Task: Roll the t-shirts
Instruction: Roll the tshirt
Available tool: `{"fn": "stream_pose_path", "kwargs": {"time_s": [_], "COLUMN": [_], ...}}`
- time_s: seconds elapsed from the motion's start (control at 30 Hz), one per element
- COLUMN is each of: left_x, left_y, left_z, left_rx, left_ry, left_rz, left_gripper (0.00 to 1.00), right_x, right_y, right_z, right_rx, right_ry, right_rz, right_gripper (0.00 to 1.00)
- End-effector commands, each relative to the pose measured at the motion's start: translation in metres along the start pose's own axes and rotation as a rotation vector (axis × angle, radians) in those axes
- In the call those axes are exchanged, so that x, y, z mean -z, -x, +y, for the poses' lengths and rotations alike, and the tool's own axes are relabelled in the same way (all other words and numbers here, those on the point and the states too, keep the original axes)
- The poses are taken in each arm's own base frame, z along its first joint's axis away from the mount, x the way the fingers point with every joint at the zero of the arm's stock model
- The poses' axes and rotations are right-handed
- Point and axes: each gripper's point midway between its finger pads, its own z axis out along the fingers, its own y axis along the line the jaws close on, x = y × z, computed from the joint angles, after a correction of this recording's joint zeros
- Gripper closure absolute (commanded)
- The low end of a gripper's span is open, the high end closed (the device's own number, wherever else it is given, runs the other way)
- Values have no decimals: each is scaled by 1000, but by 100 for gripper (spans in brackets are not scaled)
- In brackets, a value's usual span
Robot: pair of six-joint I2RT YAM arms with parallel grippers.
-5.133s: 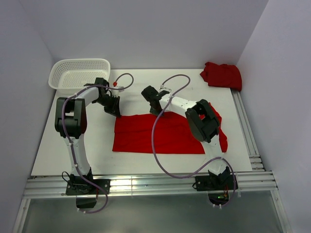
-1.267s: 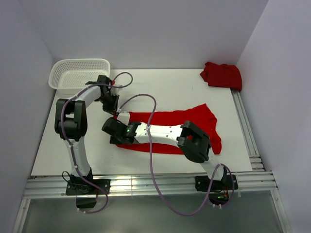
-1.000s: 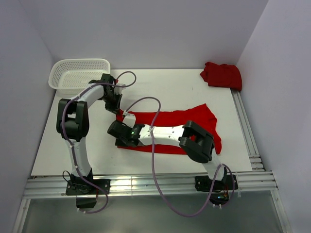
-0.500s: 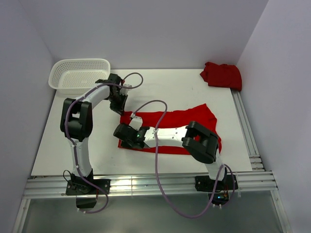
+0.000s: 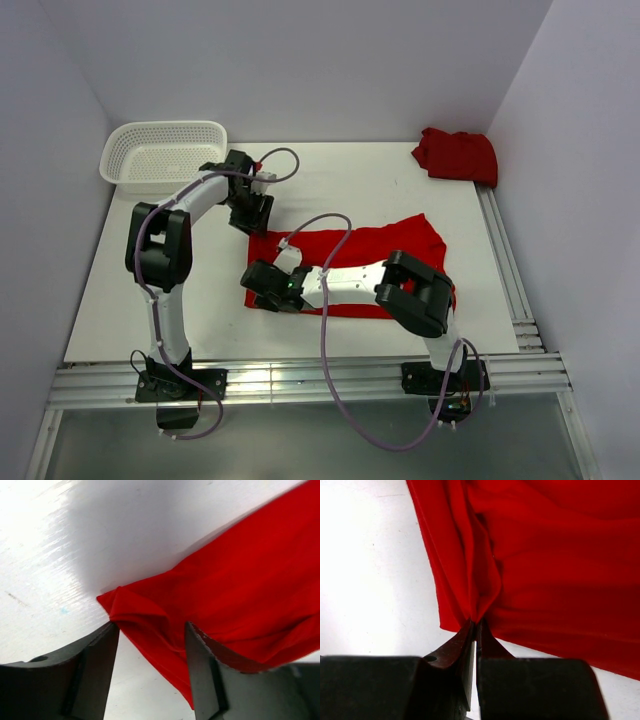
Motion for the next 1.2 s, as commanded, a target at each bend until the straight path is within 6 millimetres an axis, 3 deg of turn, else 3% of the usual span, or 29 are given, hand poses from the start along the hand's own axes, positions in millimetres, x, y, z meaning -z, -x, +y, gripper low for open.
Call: {"fn": "stream_pose_path", "kwargs": {"time_s": [0.0, 0.23, 0.4, 0.77, 0.93, 1.1, 1.17], "left_x": [38, 67, 76, 51, 38, 26, 22], "left_y": [35, 48, 47, 10, 1, -4, -5], "left_z": [-23, -34, -17, 18, 21, 18, 14], "left_rx": [-81, -108, -74, -8, 4, 9, 1], "left_ry": [-75, -115, -88, -75, -79, -95, -98], "left_rz": [-146, -204, -214, -131, -106, -82, -74], "left_gripper": [39, 36, 37, 57, 73, 78, 78], "right_x": [17, 15, 15, 18, 19, 19, 21], "right_y": [15, 14, 14, 18, 19, 21, 22], "right_z": [12, 7, 7, 8, 5, 6, 9], "right_rx": [-63, -87, -106, -155, -165, -168, -168], "right_ry": [49, 45, 57, 76, 79, 85, 93], "right_rz": [-43, -46, -47, -54, -53, -55, -56], "right_gripper": [100, 100, 100, 100, 100, 100, 95]}}
